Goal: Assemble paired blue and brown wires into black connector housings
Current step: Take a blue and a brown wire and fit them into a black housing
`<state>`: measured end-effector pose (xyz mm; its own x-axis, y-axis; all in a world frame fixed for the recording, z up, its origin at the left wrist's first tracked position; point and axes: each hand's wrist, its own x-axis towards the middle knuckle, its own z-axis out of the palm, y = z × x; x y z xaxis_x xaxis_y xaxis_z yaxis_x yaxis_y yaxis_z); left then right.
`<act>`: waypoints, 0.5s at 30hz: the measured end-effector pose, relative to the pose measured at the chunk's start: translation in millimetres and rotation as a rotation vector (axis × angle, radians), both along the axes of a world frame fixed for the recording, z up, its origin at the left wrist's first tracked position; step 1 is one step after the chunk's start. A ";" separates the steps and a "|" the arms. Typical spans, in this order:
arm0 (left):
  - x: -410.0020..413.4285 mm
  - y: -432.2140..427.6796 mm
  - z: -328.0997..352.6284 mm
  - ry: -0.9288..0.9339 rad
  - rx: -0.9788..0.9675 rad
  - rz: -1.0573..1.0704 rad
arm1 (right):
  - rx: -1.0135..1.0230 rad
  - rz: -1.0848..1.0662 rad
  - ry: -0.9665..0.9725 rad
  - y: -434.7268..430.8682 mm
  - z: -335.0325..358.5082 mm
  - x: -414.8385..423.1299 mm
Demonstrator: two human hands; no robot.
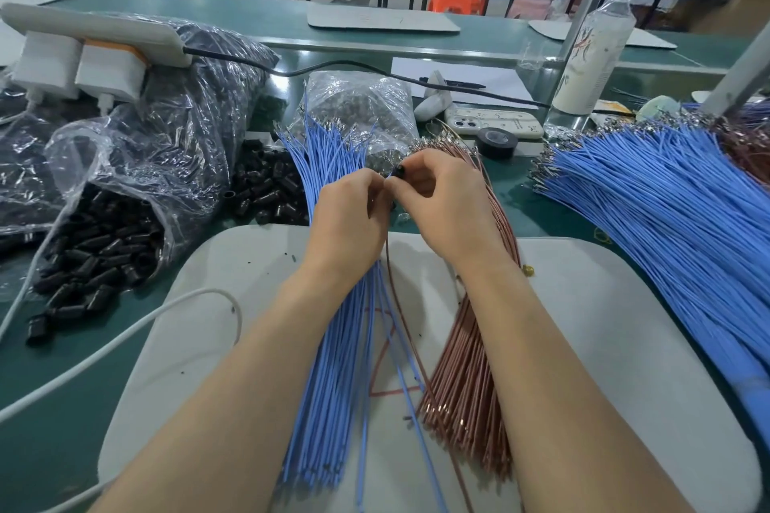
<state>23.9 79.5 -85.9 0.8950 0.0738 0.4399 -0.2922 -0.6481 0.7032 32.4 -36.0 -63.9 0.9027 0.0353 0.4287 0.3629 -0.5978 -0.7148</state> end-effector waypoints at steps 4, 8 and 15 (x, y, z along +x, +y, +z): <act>0.8 1.5 -1.1 0.059 0.024 0.022 | 0.020 -0.008 -0.024 0.0 1.2 -0.6; 1.0 1.0 -1.2 0.072 0.067 0.026 | -0.002 -0.017 -0.062 0.7 1.1 -1.7; -0.4 3.7 4.7 0.034 -0.072 -0.061 | 0.013 -0.006 -0.009 -0.8 3.3 -3.6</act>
<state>23.6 83.1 -81.2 0.9132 0.0496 0.4045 -0.3043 -0.5772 0.7578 28.8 -36.8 -60.5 0.8990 0.0241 0.4373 0.3657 -0.5908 -0.7192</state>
